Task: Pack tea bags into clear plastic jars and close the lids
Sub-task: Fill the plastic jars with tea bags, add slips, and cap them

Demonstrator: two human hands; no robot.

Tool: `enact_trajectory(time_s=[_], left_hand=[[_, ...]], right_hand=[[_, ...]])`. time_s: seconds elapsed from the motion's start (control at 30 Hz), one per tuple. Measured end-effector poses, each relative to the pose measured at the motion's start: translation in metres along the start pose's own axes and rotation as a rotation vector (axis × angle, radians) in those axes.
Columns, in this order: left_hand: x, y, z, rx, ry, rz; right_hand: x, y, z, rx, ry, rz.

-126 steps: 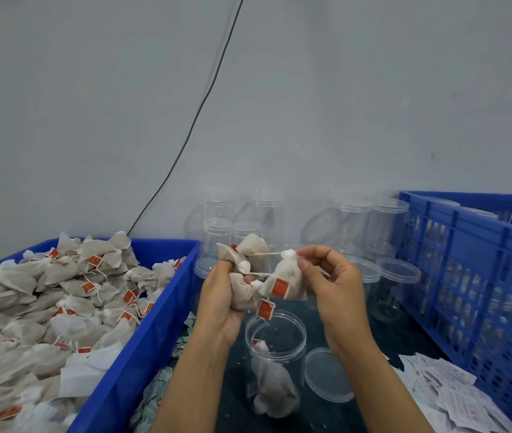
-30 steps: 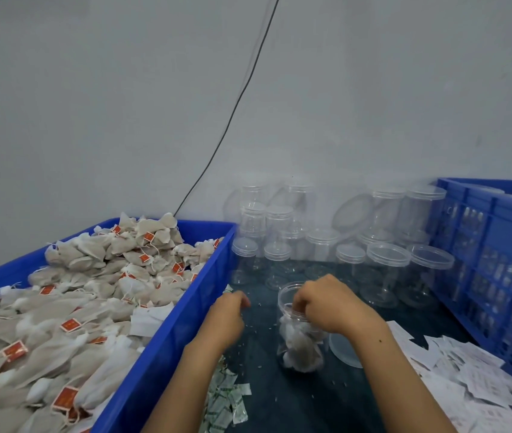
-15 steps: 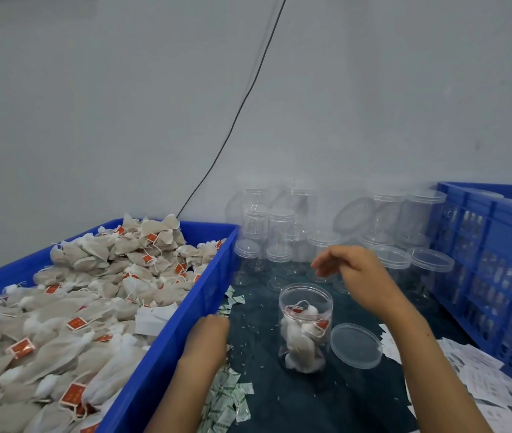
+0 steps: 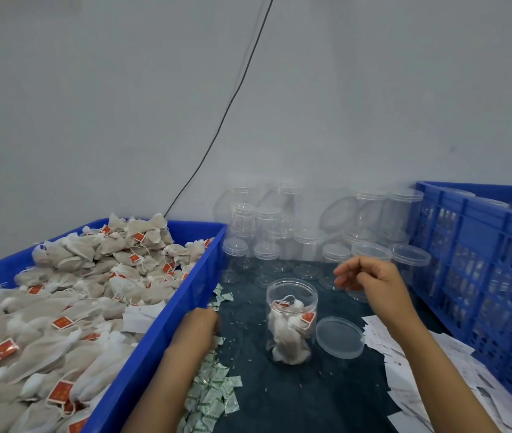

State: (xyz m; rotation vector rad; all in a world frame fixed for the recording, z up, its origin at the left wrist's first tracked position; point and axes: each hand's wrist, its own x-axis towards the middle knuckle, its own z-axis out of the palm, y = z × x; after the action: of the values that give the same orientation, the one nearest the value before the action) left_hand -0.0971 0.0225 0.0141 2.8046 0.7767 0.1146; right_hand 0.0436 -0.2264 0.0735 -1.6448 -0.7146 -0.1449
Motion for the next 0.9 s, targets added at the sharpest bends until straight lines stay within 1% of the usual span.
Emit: enact_trajectory(time_s=[0.13, 0.23, 0.3, 0.43, 0.47, 0.53, 0.6, 0.67, 0.73, 0.8, 0.83, 0.9], left_hand=[[0.000, 0.001, 0.005, -0.033, 0.029, -0.018], [0.001, 0.000, 0.010, -0.082, 0.072, -0.036], [0.002, 0.003, 0.012, -0.141, 0.156, -0.037], [0.001, 0.026, 0.001, -0.435, 0.506, 0.055], [0.001, 0.035, -0.006, -0.529, 0.567, 0.088], [0.001, 0.055, -0.023, -0.691, 0.618, 0.145], [0.002, 0.076, -0.037, -0.749, 0.611, 0.203], [0.003, 0.093, -0.045, -0.708, 0.560, 0.267], [0.004, 0.106, -0.048, -0.572, 0.467, 0.279], [0.006, 0.112, -0.046, -0.358, 0.391, 0.250], [0.006, 0.113, -0.045, -0.267, 0.380, 0.241], [0.007, 0.112, -0.037, -0.164, 0.433, 0.236]], right_hand=[[-0.012, 0.030, -0.003, -0.015, -0.007, 0.134], [-0.015, 0.048, -0.005, 0.014, 0.053, 0.218], [-0.016, 0.061, -0.006, 0.020, 0.097, 0.255], [-0.014, 0.083, -0.008, 0.006, 0.150, 0.303], [-0.014, 0.087, -0.010, -0.017, 0.177, 0.308], [-0.015, 0.096, -0.014, -0.097, 0.275, 0.293], [-0.018, 0.106, -0.019, -0.201, 0.393, 0.269], [-0.022, 0.114, -0.022, -0.261, 0.459, 0.280], [-0.024, 0.120, -0.021, -0.270, 0.455, 0.303], [-0.026, 0.127, -0.020, -0.280, 0.405, 0.338], [-0.026, 0.130, -0.021, -0.309, 0.364, 0.361], [-0.027, 0.137, -0.022, -0.415, 0.257, 0.387]])
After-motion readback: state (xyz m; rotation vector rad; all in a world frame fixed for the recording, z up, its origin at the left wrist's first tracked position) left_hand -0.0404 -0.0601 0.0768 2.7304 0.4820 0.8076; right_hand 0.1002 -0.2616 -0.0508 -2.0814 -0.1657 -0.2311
